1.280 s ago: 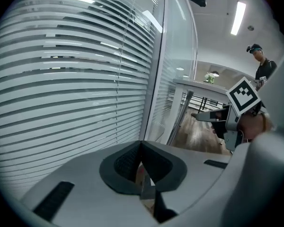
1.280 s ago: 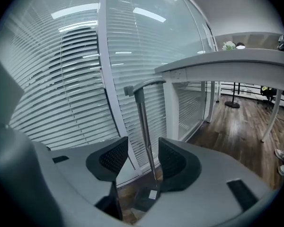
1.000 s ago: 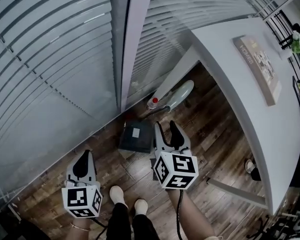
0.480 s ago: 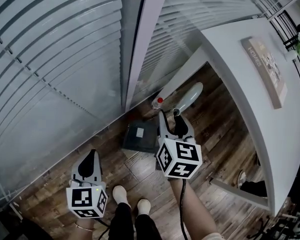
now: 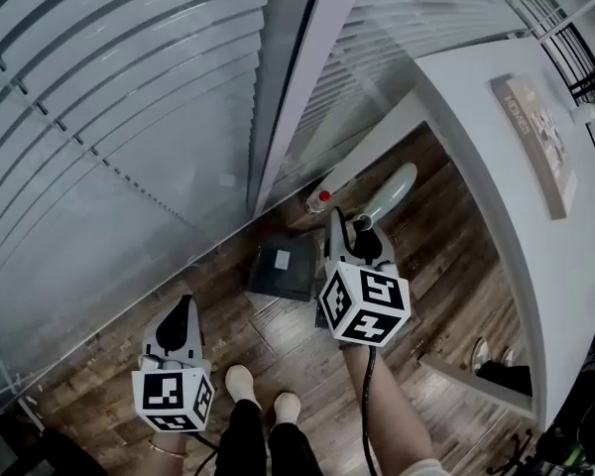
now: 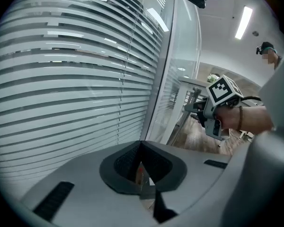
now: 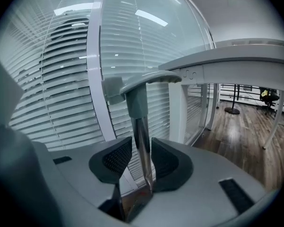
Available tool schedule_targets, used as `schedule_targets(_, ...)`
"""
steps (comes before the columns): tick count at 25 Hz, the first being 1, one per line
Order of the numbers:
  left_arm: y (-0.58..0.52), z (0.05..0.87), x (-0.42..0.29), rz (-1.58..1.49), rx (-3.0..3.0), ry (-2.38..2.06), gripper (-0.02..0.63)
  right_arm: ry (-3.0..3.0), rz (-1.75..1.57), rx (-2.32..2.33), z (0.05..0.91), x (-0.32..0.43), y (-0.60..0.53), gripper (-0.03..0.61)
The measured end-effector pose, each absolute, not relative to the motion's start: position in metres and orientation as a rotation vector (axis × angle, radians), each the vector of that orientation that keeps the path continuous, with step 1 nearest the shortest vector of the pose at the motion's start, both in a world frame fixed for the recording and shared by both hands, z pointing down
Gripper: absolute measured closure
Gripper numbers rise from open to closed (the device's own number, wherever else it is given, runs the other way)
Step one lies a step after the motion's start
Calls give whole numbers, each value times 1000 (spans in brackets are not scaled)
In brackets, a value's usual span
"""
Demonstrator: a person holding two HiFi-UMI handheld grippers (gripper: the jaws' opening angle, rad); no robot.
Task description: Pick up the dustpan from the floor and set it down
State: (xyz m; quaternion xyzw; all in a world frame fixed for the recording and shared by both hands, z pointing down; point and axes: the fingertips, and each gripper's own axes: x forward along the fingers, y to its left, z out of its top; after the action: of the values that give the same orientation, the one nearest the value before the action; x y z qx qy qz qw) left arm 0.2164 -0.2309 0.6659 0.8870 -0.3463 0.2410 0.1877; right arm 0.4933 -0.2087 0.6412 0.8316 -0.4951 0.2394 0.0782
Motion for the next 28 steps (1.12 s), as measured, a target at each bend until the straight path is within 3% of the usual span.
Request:
schedule_targets(3, -232, 667, 215, 677, 2492, -977, 595, -1465, 703, 2500, 640, 496, -209, 469)
schedule_targets(28, -208, 615, 202, 615, 2531, -1053, 595, -1520, 629, 2433, 589, 464, -170, 479)
